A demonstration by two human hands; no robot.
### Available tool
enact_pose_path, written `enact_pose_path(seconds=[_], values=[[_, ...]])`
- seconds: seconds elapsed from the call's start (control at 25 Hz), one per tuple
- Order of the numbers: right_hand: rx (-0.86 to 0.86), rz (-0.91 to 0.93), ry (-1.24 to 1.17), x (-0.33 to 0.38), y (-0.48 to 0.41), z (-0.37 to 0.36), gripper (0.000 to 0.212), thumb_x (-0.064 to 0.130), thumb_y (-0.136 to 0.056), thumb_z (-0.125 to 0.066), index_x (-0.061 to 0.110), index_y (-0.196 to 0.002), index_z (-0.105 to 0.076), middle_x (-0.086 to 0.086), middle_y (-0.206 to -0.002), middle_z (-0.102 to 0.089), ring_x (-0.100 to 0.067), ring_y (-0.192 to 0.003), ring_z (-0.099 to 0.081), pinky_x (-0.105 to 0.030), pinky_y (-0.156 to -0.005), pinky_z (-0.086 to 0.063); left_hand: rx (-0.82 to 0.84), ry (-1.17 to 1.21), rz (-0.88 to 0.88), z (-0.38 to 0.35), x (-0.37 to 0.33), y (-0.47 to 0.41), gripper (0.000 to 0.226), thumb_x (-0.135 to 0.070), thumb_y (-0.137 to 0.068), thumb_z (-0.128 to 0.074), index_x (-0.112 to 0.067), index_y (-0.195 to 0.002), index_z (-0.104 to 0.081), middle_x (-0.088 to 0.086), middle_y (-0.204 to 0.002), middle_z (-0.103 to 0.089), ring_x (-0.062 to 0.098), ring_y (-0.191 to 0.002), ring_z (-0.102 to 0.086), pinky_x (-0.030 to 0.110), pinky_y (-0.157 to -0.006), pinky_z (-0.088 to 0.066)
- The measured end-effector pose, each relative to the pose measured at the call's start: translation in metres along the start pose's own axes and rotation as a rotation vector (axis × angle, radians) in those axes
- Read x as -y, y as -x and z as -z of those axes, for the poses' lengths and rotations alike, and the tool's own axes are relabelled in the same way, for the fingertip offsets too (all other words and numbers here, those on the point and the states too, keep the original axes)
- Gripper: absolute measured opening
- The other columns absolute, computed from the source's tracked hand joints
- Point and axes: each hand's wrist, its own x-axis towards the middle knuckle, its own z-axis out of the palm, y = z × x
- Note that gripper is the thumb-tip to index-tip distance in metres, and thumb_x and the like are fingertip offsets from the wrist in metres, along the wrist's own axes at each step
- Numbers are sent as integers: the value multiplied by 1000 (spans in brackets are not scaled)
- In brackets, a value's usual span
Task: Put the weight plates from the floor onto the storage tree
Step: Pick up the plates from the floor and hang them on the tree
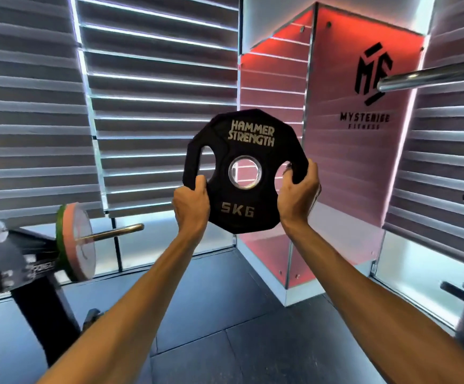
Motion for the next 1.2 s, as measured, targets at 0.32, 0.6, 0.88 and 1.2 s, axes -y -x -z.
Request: enact_pose_path(seconds=[0.32, 0.6, 0.88, 1.2], values=[[-157, 188, 4, -123, -109, -143, 27, 10, -92, -62, 5, -119, -63, -1, -107, -69, -14, -98, -66, -23, -87, -55, 172, 212, -137, -159, 61, -185, 46, -25, -95, -52, -16, -53, -35, -4, -48, -34, 4, -34, -32, 18, -35, -25], [-274, 205, 107, -223, -223, -244, 31, 13, -92, -63, 5, -121, -64, -2, -111, -71, -7, -98, -64, -16, -88, -53, 330, 242, -166, -316, 82, -331, 46, -26, -96, -52, -17, -54, -35, -6, -49, -33, 5, -38, -28, 20, -38, -23], [-361, 289, 243, -369, -334, -257, 32, 18, -95, -64, 6, -125, -62, 2, -113, -69, -6, -102, -63, -9, -88, -50, 488, 332, -164, -518, 128, -383, 42, -19, -96, -51, -14, -56, -38, -2, -50, -32, 4, -28, -30, 14, -33, -19], [-550, 380, 426, -519, -494, -208, 30, 10, -90, -61, 1, -118, -64, -7, -108, -71, -13, -99, -64, -21, -90, -52, 692, 438, -124, -789, 130, -382, 43, -24, -92, -53, -17, -53, -37, -7, -49, -32, 7, -38, -28, 22, -38, -20]])
